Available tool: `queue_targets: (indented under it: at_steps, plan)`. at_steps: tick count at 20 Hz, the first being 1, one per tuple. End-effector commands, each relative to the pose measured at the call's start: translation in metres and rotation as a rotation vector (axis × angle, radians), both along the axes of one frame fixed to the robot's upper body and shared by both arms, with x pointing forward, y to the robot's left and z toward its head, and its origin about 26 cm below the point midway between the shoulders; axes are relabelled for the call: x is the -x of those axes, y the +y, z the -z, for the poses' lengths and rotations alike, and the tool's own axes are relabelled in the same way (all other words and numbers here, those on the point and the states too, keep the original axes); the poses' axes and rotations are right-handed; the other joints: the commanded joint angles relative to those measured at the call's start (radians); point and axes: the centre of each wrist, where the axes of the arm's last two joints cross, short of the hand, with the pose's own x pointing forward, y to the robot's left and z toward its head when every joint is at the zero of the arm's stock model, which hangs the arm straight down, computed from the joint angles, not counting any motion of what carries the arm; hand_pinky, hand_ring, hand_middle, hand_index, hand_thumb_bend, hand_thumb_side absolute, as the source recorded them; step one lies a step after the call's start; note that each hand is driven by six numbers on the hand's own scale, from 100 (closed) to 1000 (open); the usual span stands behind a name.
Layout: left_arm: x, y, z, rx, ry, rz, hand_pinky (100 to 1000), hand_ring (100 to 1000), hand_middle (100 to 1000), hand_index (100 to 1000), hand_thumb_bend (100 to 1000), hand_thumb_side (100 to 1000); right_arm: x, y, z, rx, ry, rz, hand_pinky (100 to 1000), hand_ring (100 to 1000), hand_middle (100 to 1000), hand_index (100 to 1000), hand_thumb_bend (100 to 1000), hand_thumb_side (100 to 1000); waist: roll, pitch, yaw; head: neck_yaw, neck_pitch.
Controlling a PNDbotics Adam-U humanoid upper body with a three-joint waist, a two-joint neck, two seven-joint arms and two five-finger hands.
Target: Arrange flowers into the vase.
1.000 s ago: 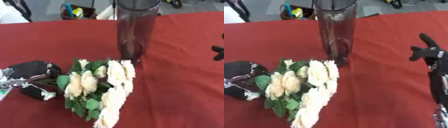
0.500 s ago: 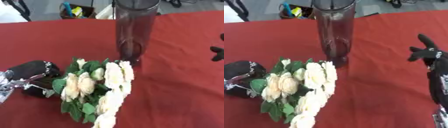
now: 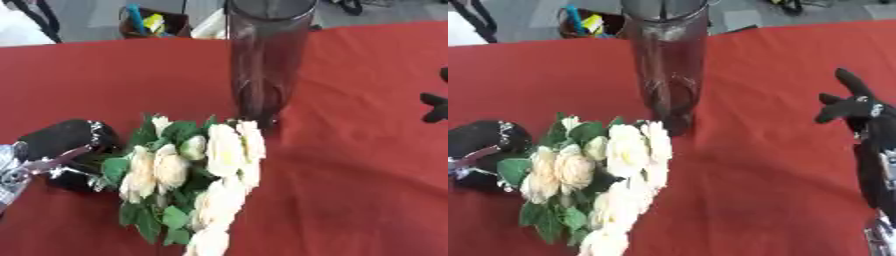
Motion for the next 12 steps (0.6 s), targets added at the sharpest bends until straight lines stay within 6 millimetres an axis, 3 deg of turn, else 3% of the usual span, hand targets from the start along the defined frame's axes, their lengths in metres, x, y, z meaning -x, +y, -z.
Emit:
queue_targets:
  at_steps: [1, 3, 12]
  plan:
    - [0.0002, 0.0082, -0.0019, -0.013, -0.018, -0.022, 100, 135, 259, 429, 100, 323, 0.0030, -0.0001, -0.0058, 0.017, -0.022, -0.001, 861, 1000, 515, 660, 100, 934, -0.003, -0.016, 0.003, 0.000, -0.008]
    - [-0.0006, 0.0076, -0.0004, -0.018, -0.017, -0.020, 100, 100, 213, 391, 100, 339, 0.0030, 0.0000, -0.0057, 0.017, -0.021, 0.000, 861, 1000, 515, 660, 100, 934, -0.003, -0.015, 0.002, 0.001, -0.009]
    - [-0.0046, 0.0071, 0.0047, -0.046, -0.009, -0.026, 100, 100, 100, 264, 100, 369, 0.0030, 0.0004, -0.0050, 0.016, -0.021, 0.001, 864, 1000, 513, 658, 100, 933, -0.002, -0.011, -0.004, 0.004, -0.013]
